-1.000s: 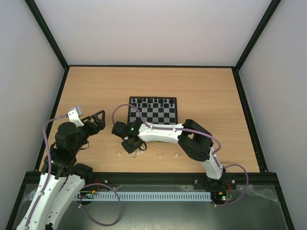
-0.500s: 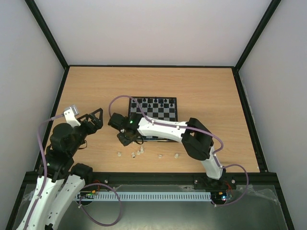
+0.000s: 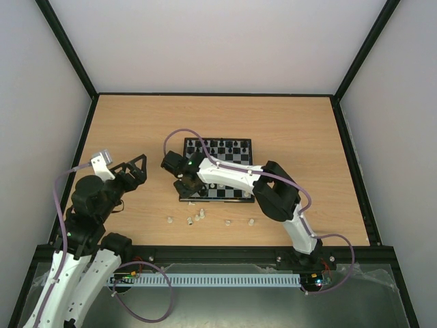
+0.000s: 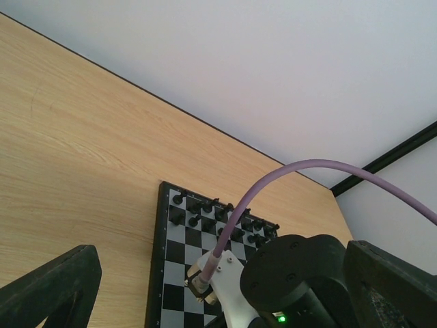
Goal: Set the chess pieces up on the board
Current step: Place the chess piece on the chessboard.
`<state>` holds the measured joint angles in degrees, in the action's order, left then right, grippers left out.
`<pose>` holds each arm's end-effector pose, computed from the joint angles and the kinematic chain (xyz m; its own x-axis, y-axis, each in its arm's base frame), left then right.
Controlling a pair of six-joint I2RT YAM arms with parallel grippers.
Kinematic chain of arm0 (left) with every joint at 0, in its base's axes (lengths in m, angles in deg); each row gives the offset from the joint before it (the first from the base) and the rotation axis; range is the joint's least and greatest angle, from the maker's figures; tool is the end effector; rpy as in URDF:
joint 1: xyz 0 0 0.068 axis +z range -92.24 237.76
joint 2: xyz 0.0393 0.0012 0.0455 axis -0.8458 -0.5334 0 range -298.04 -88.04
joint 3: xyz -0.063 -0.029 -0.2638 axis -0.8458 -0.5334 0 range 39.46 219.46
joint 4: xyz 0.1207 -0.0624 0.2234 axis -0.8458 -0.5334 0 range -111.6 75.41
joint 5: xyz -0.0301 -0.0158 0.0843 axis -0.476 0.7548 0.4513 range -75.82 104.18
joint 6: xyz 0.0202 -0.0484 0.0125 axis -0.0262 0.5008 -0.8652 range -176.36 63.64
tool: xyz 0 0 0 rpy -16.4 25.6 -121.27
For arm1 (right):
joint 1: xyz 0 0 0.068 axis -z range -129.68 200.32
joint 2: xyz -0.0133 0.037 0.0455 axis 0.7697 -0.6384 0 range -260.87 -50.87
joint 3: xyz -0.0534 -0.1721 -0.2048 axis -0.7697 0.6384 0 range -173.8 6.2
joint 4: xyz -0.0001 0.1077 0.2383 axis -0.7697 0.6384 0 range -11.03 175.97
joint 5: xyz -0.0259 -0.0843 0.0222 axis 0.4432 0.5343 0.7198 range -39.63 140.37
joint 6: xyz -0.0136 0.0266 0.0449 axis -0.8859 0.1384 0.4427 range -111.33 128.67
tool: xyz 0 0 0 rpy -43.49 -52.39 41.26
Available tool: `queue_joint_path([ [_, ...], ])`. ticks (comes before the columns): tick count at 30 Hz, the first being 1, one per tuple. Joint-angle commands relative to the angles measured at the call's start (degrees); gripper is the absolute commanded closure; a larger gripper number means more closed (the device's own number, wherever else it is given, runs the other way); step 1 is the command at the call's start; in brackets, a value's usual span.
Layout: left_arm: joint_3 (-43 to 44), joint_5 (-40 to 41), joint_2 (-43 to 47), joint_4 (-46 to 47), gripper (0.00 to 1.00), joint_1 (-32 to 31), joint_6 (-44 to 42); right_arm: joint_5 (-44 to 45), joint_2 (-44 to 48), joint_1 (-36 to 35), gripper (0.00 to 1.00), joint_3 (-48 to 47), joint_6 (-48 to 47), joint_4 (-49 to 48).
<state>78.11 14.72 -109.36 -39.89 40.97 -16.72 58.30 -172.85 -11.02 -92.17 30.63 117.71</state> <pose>0.0946 -0.0282 0.3245 -0.2809 -0.5816 -0.7635 0.1309 0.7648 -0.6308 0.2244 0.4005 0.1975 -0.7075 -0.5224 -0.4760 -0.6188 0.7832 0.0602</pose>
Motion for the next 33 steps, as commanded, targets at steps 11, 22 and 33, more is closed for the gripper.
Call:
queue_joint_path([
  [11,1.07,0.39,-0.65,0.51,0.01,0.32,-0.26,-1.48,-2.95,0.52,0.88,-3.14,-1.55,2.95],
  [22,0.79,0.35,-0.65,0.69,0.01,0.3,-0.16,-1.61,-3.31,0.58,0.79,-3.35,-1.48,2.58],
  [33,0.77,0.23,-0.39,0.53,0.01,0.3,-0.05,-1.19,-0.27,0.58,0.67,-3.23,-1.11,2.75],
])
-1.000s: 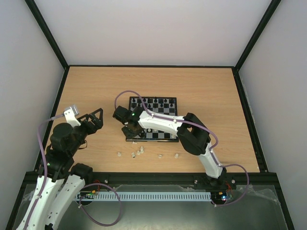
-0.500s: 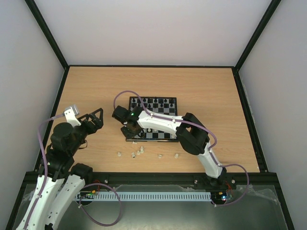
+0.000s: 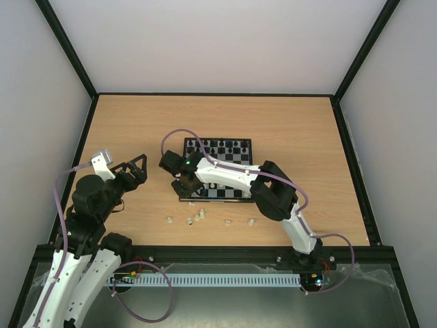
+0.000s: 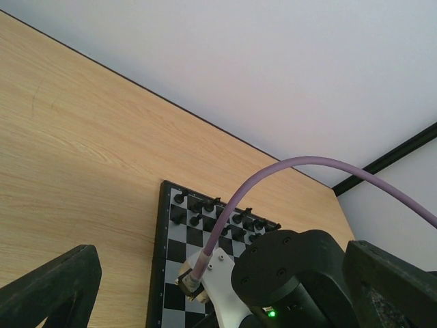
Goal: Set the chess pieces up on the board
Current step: Place the chess piece on the chessboard, then pick up the chess piece at the center of the board.
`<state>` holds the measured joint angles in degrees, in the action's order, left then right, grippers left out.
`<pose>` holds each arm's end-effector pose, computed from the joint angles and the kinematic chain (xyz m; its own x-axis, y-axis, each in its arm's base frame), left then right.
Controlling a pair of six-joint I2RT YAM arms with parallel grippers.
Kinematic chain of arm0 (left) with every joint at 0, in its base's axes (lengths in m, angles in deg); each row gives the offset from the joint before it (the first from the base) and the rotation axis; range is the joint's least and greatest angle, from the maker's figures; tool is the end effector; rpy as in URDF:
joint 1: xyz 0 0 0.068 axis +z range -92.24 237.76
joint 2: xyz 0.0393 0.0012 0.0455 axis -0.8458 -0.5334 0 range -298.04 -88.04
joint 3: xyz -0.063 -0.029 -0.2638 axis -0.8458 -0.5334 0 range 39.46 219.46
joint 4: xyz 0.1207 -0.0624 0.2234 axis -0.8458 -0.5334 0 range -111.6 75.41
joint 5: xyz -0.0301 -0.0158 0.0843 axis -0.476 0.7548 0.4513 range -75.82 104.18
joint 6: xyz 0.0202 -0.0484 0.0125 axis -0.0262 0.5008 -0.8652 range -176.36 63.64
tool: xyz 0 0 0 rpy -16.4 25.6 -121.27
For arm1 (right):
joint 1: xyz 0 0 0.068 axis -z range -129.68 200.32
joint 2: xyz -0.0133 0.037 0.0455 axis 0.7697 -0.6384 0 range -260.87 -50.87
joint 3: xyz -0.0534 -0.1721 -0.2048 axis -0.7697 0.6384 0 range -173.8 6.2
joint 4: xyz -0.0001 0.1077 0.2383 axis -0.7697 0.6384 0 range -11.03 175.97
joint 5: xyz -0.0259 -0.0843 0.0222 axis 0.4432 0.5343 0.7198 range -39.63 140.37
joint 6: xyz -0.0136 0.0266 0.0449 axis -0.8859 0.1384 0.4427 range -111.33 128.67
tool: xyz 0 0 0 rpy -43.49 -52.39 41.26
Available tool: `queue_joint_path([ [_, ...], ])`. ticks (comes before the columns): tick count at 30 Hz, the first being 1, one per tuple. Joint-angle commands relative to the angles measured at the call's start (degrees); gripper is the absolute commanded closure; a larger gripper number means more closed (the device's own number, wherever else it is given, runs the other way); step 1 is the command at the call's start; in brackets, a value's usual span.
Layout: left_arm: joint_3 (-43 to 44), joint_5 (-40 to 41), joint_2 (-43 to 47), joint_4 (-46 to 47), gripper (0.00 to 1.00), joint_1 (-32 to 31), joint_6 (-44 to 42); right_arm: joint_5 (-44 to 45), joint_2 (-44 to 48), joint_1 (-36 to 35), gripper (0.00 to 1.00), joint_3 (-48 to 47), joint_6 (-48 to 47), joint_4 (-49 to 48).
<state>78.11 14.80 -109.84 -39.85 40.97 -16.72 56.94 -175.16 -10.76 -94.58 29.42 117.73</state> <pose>0.0963 -0.0286 0.3239 -0.2856 -0.5801 -0.7628 0.1253 0.7665 -0.6299 0.2299 0.4080 0.1921 -0.6991 -0.5380 -0.4709 -0.6376 0.7672 0.0701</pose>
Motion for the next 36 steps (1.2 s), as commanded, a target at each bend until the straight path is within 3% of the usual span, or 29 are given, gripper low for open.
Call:
queue_joint_path([
  [1,0.83,0.09,0.11,0.35,0.0,0.28,-0.08,0.36,2.95,0.34,0.67,-0.42,0.21,2.68],
  [9,1.15,-0.32,0.27,0.33,0.01,0.28,0.06,1.97,14.15,0.27,0.66,9.19,2.4,0.71],
  [21,-0.89,-3.27,-1.67,2.71,0.0,0.27,-0.01,2.36,31.85,-1.31,0.64,33.42,6.67,-3.32],
  [30,-3.24,-4.67,-1.81,4.27,0.01,0.34,0.94,3.57,35.16,-3.26,0.67,40.03,10.14,-9.08],
  [36,-3.29,-4.42,-1.37,3.68,0.01,0.29,0.85,3.8,31.8,-3.09,0.67,39.5,10.51,-14.08],
])
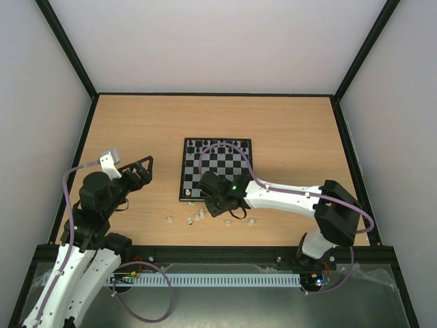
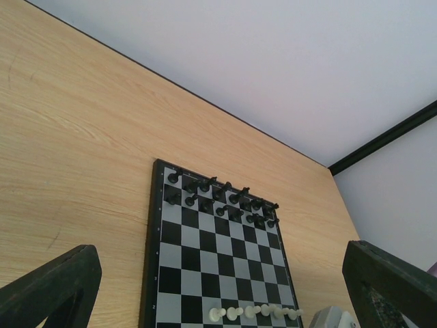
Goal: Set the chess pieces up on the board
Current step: Pick up the chess piece at the center of the board.
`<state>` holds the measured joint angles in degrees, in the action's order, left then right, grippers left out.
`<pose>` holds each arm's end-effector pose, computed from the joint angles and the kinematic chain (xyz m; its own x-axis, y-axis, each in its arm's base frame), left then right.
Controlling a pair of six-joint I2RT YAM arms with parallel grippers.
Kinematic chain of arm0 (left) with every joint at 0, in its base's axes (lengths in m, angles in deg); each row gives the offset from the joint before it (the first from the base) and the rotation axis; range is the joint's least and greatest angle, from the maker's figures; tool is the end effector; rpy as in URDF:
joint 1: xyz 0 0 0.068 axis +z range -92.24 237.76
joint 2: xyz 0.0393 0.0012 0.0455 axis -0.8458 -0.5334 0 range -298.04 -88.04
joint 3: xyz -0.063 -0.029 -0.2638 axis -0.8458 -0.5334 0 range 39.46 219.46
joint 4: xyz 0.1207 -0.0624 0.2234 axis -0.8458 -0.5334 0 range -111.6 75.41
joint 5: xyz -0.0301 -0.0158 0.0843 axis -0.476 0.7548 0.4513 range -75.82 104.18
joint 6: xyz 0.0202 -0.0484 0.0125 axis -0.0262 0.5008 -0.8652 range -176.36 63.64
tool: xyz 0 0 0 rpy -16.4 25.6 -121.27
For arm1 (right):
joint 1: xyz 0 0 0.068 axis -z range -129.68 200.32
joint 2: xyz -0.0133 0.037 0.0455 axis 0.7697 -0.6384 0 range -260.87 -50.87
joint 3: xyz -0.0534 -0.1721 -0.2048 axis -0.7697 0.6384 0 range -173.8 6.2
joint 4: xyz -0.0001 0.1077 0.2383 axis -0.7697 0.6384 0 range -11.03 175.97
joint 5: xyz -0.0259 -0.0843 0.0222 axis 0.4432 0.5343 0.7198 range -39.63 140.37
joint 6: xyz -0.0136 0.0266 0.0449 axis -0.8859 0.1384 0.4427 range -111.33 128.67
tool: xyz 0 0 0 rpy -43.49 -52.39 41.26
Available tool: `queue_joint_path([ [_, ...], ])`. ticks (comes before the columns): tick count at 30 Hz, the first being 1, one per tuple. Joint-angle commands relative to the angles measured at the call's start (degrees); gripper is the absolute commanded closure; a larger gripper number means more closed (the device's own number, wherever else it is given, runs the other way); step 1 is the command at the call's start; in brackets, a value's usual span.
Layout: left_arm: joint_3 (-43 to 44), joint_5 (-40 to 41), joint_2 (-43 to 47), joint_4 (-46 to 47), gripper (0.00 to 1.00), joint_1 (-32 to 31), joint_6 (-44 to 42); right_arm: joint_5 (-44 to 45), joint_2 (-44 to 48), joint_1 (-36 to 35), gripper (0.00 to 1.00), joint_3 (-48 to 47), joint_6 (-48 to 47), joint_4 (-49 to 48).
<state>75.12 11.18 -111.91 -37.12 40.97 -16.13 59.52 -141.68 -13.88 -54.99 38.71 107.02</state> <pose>0.1084 -0.0346 0.3086 -0.3544 -0.5667 -0.7438 0.1427 0.7533 -0.6420 0.1463 0.2900 0.2163 -0.7447 -0.4053 -0.5302 -0.5535 0.8190 0.1514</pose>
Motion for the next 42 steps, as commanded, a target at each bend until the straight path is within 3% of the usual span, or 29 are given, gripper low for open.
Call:
queue_joint_path([
  [1,-0.27,-0.71,0.82,0.86,0.0,0.28,0.2,1.49,-2.62,0.04,0.68,-0.72,1.06,-3.73],
  [17,0.36,0.17,0.5,0.47,0.01,0.27,-0.67,0.4,-9.41,1.58,0.72,-6.18,-1.55,-7.27],
  [27,0.4,0.37,0.16,0.66,0.0,0.29,-0.98,-1.5,-7.84,-0.65,0.66,-5.39,-2.03,-4.75],
  [42,-0.1,0.21,0.14,0.97,0.0,0.34,-0.59,0.48,-7.83,-4.06,0.66,-4.76,-0.45,-1.48],
])
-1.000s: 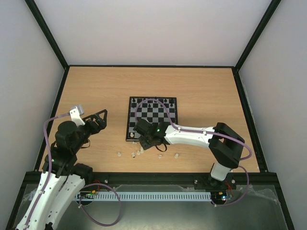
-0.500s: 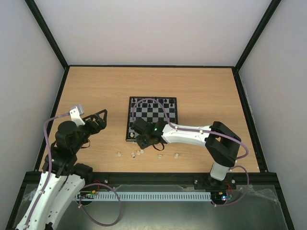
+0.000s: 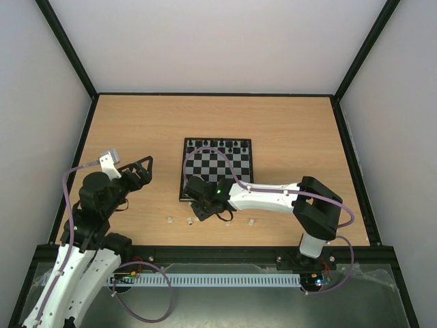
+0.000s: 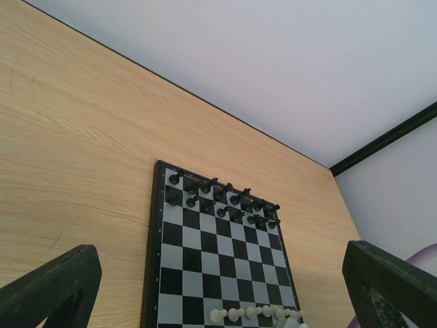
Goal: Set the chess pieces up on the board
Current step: Pick up the chess piece at the center of the board.
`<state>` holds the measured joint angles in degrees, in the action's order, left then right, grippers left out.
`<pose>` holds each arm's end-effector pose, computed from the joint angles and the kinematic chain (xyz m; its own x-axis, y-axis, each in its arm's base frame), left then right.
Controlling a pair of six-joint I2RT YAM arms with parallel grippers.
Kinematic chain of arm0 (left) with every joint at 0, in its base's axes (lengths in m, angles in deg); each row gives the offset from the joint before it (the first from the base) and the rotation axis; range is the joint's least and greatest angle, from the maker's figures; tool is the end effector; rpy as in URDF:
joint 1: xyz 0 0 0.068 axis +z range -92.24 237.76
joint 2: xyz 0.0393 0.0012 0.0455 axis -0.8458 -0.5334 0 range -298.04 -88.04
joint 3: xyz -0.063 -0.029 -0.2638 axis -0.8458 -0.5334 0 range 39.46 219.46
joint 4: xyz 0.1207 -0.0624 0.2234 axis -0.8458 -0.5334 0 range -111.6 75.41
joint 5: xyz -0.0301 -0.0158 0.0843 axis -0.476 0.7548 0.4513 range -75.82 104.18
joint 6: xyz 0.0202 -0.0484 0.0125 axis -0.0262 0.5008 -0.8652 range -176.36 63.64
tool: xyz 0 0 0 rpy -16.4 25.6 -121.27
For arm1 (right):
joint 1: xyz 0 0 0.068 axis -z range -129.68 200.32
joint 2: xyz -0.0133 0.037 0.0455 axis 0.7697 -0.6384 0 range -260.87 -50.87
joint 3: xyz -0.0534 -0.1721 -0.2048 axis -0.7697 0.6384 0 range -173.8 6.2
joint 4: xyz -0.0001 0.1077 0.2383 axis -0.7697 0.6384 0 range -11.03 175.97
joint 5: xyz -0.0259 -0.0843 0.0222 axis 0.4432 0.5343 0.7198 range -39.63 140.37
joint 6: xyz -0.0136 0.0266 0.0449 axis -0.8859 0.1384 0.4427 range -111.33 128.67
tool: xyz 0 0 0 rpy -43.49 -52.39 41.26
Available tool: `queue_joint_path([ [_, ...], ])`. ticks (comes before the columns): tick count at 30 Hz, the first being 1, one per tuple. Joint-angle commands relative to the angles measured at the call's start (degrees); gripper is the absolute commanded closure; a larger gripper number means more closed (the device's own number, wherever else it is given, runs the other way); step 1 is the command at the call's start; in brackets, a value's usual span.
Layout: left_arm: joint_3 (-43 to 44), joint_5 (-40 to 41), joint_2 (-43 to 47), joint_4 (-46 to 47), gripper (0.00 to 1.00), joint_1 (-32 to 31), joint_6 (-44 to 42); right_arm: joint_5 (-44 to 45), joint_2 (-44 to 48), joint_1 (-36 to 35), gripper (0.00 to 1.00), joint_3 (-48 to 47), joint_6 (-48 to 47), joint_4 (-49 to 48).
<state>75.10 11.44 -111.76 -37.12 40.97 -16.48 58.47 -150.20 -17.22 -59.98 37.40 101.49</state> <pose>0.1080 -0.0344 0.3088 -0.3492 -0.5636 -0.7486 0.1430 0.7575 -0.6370 0.1430 0.3330 0.2000 -0.7018 -0.4523 -0.5504 -0.6242 0.7628 0.1690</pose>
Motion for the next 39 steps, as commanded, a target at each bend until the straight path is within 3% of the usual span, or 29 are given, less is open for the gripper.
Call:
queue_joint_path([
  [1,-0.09,-0.07,-0.01,1.02,0.0,0.28,-0.24,1.64,0.65,-0.8,0.66,0.37,0.96,4.1],
  [39,-0.95,0.02,0.7,0.9,0.0,0.27,0.46,1.14,-3.02,-1.97,0.72,0.08,1.5,4.07],
])
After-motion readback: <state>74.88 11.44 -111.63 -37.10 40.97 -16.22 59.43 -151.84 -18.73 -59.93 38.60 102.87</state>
